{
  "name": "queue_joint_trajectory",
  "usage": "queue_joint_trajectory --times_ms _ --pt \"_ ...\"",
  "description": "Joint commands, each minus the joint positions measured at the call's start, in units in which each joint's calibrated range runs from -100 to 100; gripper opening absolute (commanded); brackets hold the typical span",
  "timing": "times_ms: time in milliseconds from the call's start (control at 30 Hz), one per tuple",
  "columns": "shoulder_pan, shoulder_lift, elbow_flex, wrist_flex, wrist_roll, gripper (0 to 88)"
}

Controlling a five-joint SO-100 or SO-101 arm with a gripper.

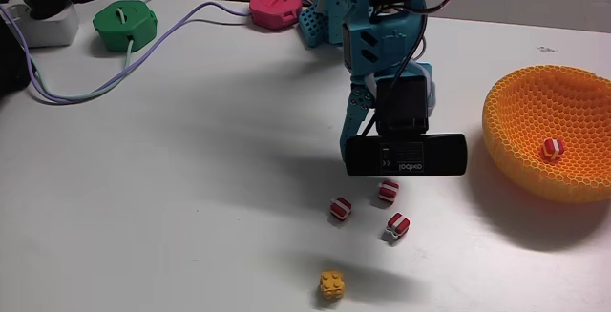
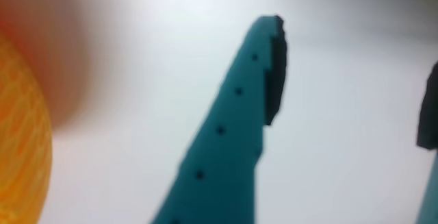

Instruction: Place cube pieces into the yellow basket

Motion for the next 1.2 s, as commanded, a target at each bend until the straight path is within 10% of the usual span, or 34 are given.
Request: queue_joint_trajectory --times_ms 0,667,1000,1167 --pt "-2.2 -2.2 0.8 -3.8 -1.5 31.8" --pt "-0.6 12.9 -7.5 -13.3 -0.9 30.0" --pt "-0.4 10.4 -6.9 -8.8 -2.6 0.3" --pt "1.8 8.3 -20.8 9.1 0.6 0.0"
